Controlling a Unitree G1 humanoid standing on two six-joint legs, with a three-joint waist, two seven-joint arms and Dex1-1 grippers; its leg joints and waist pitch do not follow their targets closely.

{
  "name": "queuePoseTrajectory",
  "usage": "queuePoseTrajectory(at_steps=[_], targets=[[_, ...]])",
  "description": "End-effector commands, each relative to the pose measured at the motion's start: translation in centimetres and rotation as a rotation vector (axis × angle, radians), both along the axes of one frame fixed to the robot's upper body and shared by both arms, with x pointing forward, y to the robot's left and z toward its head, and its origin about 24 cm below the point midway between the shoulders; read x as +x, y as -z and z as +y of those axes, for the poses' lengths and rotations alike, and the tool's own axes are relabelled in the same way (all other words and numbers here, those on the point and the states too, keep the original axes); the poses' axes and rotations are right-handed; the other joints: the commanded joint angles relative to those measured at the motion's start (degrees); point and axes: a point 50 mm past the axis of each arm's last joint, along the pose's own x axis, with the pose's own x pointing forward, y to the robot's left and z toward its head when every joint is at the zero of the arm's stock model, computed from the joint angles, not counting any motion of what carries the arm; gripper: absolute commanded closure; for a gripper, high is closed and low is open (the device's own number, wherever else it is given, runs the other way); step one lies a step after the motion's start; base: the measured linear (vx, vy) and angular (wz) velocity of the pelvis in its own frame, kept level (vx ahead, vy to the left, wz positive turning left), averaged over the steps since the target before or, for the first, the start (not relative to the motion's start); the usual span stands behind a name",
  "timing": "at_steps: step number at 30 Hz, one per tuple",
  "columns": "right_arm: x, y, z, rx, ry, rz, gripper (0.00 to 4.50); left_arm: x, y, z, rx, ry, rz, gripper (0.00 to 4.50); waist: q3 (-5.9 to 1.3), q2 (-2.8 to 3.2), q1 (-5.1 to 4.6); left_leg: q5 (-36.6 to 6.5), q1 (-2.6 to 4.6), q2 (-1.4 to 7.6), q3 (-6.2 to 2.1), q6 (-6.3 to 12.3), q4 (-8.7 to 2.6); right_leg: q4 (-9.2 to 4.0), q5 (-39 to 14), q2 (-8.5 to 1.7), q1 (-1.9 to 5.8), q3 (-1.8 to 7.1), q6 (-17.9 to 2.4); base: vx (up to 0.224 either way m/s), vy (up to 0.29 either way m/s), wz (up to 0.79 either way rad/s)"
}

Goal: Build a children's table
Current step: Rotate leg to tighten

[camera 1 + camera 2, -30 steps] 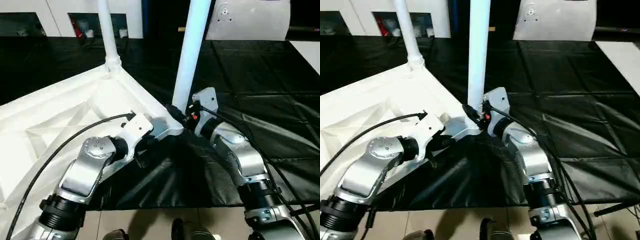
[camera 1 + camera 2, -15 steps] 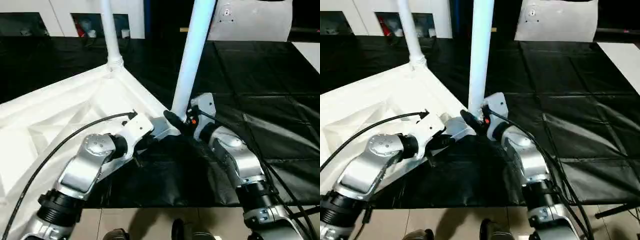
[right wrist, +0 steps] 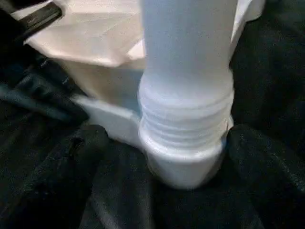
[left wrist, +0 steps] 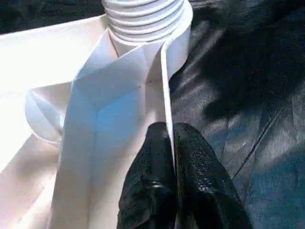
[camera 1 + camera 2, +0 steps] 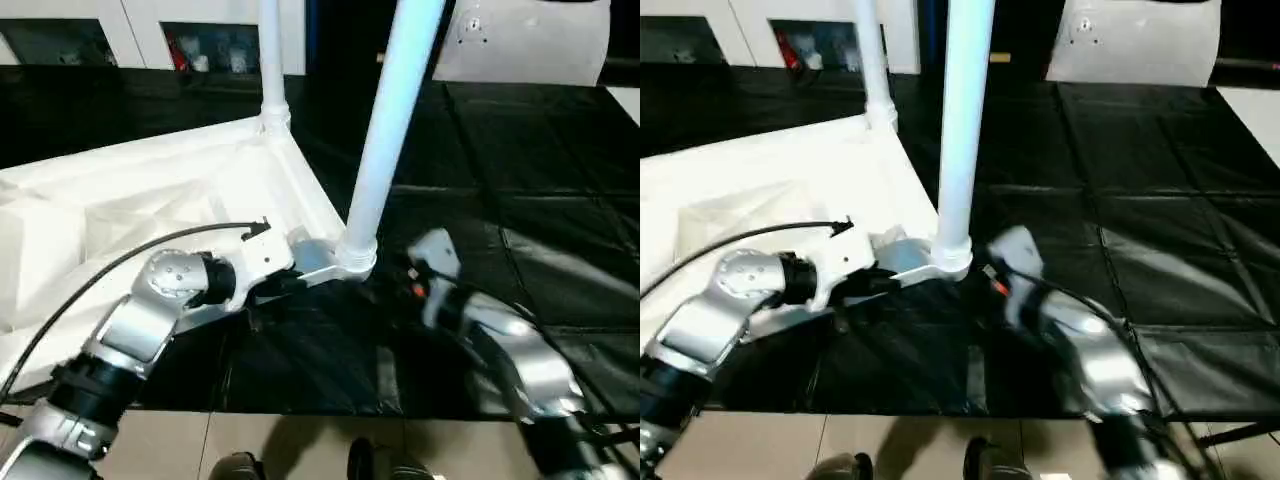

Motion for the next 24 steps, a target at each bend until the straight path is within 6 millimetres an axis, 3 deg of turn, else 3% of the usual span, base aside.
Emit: queuePoseTrajectory(at_steps=[1,6,15,19,24], targets=[[-0.3,-0.6,-0.9,0.009,-0.016,-0.010,0.04,0.0,-0.1,0.3,0.034,0.063,0.006,4.50,-4.16,0.66,0.18,-6.6,-0.53,1.55,0.29,4.87,-2.88,-3.49,-14.4,-4.38,4.33,3.47,-10.5,0.000,0.000,0.00],[-0.7,-2.0,-2.7,-0.003,-0.112,-0.025,0.04,-0.2,-0.1,0.2,-0.015,0.188,0.056,4.50,-4.44,0.44,0.45,-5.5,-0.59,1.49,0.32,5.59,-2.52,-3.14,-13.5,-4.35,4.31,3.47,-10.6,0.000,0.000,0.00],[-0.4,-3.1,-1.9,-0.103,-0.317,-0.034,0.04,-0.7,0.1,-0.1,0.007,0.376,0.133,4.50,-4.54,0.31,1.58,-6.4,-0.24,1.66,0.38,4.89,-2.41,-3.21,-17.3,-4.43,4.05,3.42,-10.1,0.000,0.000,0.00],[-0.1,-3.0,-1.2,-0.123,-0.401,-0.011,0.04,-0.6,0.0,-0.5,0.018,0.425,0.127,4.50,-4.86,0.31,1.93,-5.1,-0.40,1.81,0.34,4.87,-2.28,-2.73,-14.4,-4.46,4.16,3.47,-10.8,0.000,0.000,0.00],[0.2,-2.8,-0.8,-0.136,-0.455,0.010,0.42,-0.5,-0.1,-0.5,0.032,0.447,0.123,4.50,-5.24,0.21,2.25,-3.3,-0.60,1.84,0.37,5.43,-1.94,-2.07,-10.5,-4.53,4.33,3.44,-12.2,0.000,0.000,0.00]])
